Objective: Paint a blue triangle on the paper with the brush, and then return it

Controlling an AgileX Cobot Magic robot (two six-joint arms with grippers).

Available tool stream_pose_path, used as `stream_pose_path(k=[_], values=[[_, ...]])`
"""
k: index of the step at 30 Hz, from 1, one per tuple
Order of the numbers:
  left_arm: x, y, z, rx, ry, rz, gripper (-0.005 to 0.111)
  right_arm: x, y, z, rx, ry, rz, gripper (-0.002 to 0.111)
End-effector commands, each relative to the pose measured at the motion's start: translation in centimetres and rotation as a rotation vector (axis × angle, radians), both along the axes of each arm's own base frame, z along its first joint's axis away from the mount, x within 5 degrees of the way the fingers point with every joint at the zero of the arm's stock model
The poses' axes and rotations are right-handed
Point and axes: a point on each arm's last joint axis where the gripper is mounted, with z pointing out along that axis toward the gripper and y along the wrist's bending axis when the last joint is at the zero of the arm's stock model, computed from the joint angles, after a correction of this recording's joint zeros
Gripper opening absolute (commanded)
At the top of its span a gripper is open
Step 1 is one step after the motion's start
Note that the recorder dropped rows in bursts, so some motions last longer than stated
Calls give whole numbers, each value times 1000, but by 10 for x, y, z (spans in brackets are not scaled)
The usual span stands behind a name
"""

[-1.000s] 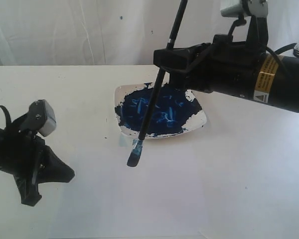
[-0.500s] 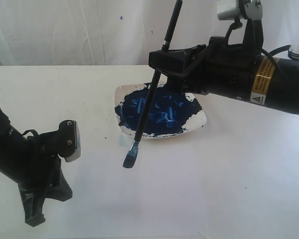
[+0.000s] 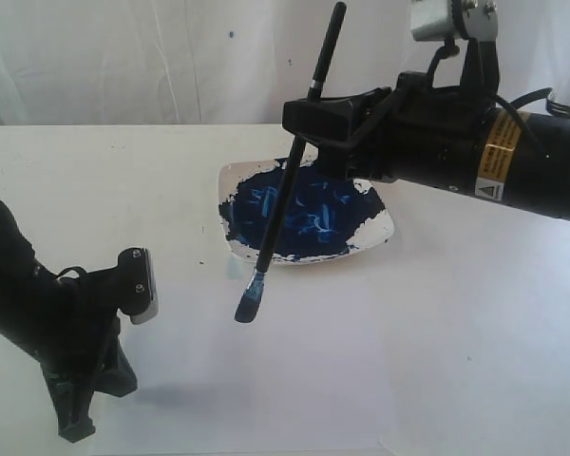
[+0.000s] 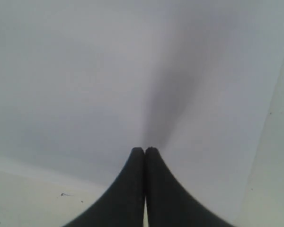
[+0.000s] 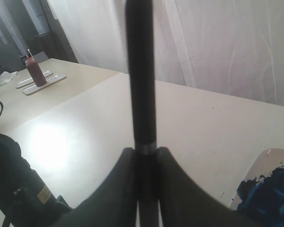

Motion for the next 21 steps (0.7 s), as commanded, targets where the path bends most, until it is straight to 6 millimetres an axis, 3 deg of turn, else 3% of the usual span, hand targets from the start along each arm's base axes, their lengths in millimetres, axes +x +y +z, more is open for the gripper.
stream_pose_path(k=[1, 21], values=[[-3, -2, -1, -7, 18, 5, 0, 0, -1, 1, 7, -10, 3, 0], [-4, -2, -9, 5, 60, 3, 0, 3, 1, -4, 10, 11, -5, 0]])
